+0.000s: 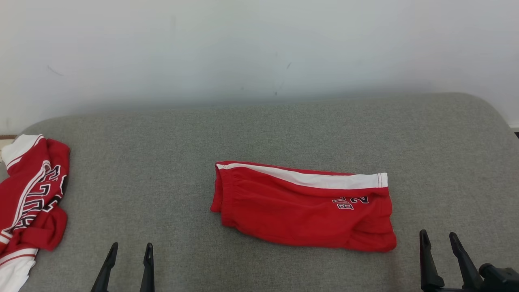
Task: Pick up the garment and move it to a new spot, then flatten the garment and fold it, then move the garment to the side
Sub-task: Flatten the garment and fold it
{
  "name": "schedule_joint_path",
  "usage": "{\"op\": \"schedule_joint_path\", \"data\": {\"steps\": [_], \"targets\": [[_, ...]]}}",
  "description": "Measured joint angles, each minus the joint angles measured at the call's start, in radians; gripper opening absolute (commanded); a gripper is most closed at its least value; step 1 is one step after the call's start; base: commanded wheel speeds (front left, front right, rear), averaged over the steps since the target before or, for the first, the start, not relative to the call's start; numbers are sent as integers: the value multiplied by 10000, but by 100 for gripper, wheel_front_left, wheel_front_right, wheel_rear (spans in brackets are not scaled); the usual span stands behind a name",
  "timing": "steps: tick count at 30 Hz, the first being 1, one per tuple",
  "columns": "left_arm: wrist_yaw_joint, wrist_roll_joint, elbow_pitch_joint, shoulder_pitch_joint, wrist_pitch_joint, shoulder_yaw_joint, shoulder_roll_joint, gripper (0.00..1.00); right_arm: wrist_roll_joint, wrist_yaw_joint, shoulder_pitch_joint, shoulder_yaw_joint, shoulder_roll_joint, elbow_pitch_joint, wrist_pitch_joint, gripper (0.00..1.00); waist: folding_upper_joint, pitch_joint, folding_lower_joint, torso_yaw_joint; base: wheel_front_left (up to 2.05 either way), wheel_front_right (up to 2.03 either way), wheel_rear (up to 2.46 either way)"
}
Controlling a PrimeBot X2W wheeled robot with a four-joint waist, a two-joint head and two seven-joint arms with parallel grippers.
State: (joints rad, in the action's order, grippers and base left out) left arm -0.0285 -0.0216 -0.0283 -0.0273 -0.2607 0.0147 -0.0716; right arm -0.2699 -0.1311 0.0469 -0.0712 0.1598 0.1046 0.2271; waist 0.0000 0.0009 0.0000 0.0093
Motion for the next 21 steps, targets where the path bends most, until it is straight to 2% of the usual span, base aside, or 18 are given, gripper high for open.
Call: {"op": "schedule_joint_path", "data": {"steps": [13, 21], "targets": [[4, -132, 96, 28, 0, 94, 23, 100, -102, 0, -196, 15, 127, 464, -518, 100, 0, 5, 1, 76, 0, 0, 0], [13, -232, 176, 98, 0, 215, 59, 100, -228, 0, -1245, -274, 380, 1739, -897, 100, 0, 92, 1, 176, 0, 0, 0]]}}
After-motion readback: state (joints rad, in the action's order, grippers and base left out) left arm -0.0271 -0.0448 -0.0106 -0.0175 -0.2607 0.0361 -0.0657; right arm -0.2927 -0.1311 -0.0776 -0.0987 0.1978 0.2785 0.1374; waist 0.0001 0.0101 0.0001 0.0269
